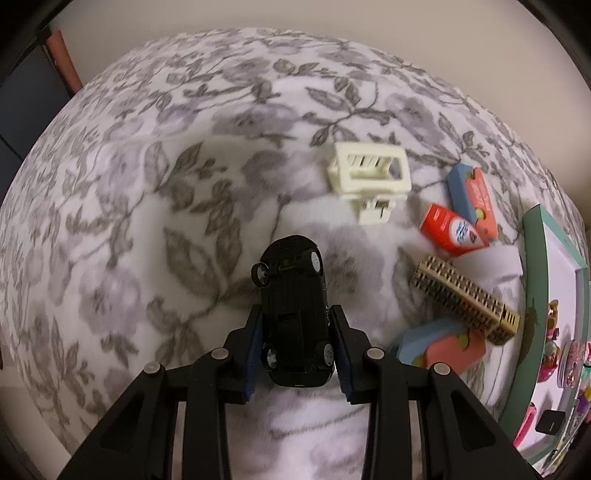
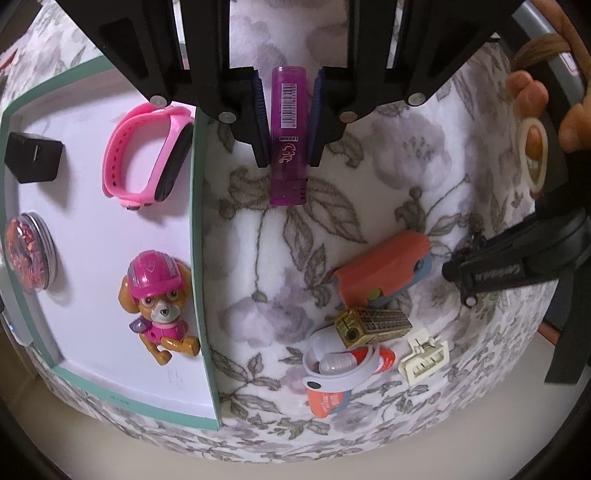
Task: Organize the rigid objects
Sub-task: 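Carry the lighter and toy car into the tray and release both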
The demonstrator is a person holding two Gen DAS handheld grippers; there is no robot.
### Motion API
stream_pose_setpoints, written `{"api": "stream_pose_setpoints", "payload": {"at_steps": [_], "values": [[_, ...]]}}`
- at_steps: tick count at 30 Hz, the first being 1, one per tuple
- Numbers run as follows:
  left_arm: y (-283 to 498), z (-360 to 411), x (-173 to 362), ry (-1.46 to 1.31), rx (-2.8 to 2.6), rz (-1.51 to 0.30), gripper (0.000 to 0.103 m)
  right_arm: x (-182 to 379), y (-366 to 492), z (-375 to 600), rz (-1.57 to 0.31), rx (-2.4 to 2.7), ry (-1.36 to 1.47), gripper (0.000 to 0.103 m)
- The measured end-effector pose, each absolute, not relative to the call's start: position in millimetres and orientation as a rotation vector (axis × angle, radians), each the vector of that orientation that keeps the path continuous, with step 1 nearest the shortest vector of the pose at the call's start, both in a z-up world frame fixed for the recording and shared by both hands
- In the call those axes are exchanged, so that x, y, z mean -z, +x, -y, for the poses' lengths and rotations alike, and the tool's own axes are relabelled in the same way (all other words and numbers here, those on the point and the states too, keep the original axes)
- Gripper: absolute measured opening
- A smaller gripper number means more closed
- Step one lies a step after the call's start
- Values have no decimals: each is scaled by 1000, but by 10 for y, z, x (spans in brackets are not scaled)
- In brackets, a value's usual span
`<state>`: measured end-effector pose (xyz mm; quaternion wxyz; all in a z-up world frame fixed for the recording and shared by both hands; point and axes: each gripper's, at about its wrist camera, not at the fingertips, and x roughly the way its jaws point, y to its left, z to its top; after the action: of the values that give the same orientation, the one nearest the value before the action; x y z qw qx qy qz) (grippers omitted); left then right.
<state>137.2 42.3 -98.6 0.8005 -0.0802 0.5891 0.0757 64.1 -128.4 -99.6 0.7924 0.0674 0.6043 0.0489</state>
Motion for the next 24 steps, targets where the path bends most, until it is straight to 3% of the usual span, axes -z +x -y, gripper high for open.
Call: {"api": "stream_pose_setpoints", "payload": {"at_steps": [9,24], "values": [[1020,-371,879,-247,-133,-1291,36,849,487,1325,-1269,-118,204,21],[961,-173,115,-256,-27,-1082,36,214,324,1760,-1092,-40,268,21]]}}
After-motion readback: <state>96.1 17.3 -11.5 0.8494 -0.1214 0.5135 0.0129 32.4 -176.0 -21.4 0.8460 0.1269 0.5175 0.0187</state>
